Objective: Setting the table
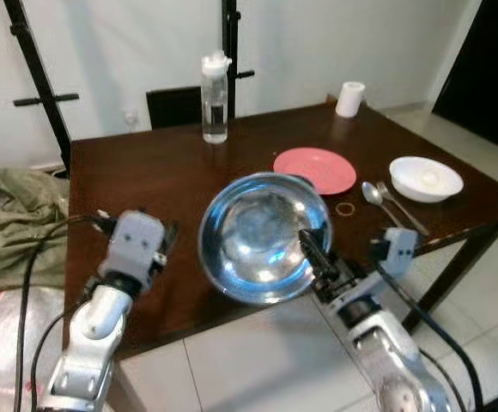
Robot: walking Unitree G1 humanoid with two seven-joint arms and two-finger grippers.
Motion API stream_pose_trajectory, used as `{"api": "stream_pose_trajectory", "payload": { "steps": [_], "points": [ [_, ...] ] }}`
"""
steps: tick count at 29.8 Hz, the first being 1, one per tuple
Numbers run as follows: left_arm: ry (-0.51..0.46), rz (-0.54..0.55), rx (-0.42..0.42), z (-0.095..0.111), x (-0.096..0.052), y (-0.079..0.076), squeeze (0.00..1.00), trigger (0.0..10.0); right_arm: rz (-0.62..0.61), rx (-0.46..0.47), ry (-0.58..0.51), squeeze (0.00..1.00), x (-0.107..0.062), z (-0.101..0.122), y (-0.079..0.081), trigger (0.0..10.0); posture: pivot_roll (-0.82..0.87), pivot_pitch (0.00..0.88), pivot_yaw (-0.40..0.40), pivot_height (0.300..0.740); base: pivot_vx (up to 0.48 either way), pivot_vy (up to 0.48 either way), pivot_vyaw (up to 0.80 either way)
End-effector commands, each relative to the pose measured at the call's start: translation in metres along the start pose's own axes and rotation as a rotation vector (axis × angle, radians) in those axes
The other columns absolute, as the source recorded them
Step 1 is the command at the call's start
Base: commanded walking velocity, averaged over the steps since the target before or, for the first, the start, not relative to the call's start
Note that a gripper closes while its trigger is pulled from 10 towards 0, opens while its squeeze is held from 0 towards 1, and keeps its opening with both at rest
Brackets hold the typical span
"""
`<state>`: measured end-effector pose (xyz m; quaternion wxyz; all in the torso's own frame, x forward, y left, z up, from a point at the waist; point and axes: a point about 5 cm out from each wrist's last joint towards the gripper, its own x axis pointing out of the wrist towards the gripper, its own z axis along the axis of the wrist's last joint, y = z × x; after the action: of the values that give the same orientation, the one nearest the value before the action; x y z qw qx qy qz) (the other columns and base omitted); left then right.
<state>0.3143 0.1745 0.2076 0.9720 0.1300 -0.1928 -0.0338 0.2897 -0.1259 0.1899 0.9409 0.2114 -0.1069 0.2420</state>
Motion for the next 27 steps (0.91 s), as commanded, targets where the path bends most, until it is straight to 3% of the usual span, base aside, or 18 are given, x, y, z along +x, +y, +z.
{"api": "stream_pose_trajectory", "payload": {
  "steps": [1, 10, 18, 21, 22, 27],
  "points": [
    [0.024, 0.013, -0.038, -0.002, -0.001, 0.001, 0.0, 10.0, 0.024, -0.007, -0.017, 0.0, -0.001, 0.006, 0.003, 10.0, 0.12, 0.06, 0.063, 0.74, 0.48, 0.0, 0.0],
    [0.093, 0.002, -0.071, -0.008, -0.01, -0.004, 0.0, 10.0, -0.054, -0.011, -0.008, 0.0, 0.001, 0.007, -0.007, 10.0, 0.12, 0.068, 0.055, 0.74, 0.46, 0.0, 0.25],
    [0.125, -0.063, -0.055, -0.013, -0.015, -0.014, 0.0, 10.0, -0.036, 0.032, 0.014, 0.0, 0.0, 0.006, -0.006, 10.0, 0.12, 0.073, 0.055, 0.74, 0.093, 0.0, 0.0],
    [0.143, -0.075, -0.075, -0.013, -0.017, -0.016, 0.0, 10.0, -0.009, 0.032, 0.08, 0.0, -0.002, -0.001, -0.003, 10.0, 0.12, 0.075, 0.053, 0.74, 0.0, 0.0, 0.0],
    [0.15, -0.076, -0.091, -0.014, -0.017, -0.016, 0.0, 10.0, -0.005, -0.023, 0.169, 0.0, -0.002, -0.012, -0.003, 10.0, 0.12, 0.078, 0.048, 0.74, 0.0, 0.0, 0.0],
    [0.138, -0.117, -0.082, -0.009, -0.015, -0.014, 0.0, 10.0, -0.022, -0.04, 0.269, 0.0, 0.0, -0.026, -0.006, 10.0, 0.13, 0.084, 0.039, 0.74, 0.0, 0.0, 0.0]
  ]
}}
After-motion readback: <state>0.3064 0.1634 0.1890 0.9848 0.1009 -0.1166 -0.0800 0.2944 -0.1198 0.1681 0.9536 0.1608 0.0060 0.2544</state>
